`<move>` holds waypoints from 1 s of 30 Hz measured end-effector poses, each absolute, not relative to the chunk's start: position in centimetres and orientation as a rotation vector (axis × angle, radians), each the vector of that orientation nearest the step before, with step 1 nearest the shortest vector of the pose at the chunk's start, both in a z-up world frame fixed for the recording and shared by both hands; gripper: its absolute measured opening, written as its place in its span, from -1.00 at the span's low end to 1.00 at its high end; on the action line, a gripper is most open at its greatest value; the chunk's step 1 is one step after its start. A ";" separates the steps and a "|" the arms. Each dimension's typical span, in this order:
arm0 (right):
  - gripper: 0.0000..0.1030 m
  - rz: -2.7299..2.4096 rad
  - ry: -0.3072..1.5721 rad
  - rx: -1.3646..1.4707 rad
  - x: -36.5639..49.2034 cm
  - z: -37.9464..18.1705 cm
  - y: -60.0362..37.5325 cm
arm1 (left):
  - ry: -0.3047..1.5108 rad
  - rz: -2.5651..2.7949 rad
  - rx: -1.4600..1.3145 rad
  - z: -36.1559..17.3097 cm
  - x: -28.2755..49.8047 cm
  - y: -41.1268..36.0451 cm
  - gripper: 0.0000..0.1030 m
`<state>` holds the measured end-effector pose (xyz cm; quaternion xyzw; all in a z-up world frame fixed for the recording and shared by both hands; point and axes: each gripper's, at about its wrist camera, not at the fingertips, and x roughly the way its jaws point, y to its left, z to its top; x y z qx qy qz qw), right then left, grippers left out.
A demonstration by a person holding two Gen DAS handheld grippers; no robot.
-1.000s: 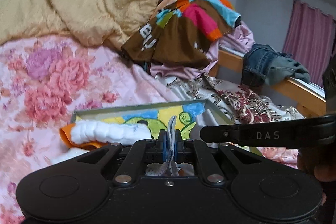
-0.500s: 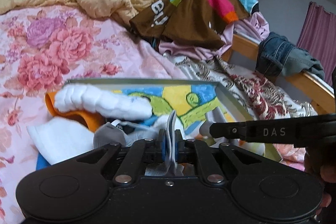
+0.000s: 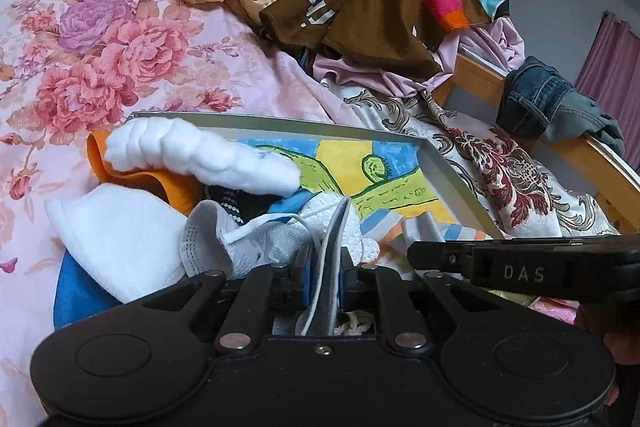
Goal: Organize soft objects
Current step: 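Carry the gray mask with both tools and lower it into the tray, then open the right tool and then the left tool to release the mask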
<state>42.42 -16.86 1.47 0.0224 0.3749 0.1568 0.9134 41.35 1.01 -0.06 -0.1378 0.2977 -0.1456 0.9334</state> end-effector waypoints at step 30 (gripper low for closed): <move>0.28 0.289 0.682 -0.063 40.4 3.7 -16.9 | 0.537 -0.262 -0.300 1.9 38.7 2.2 0.38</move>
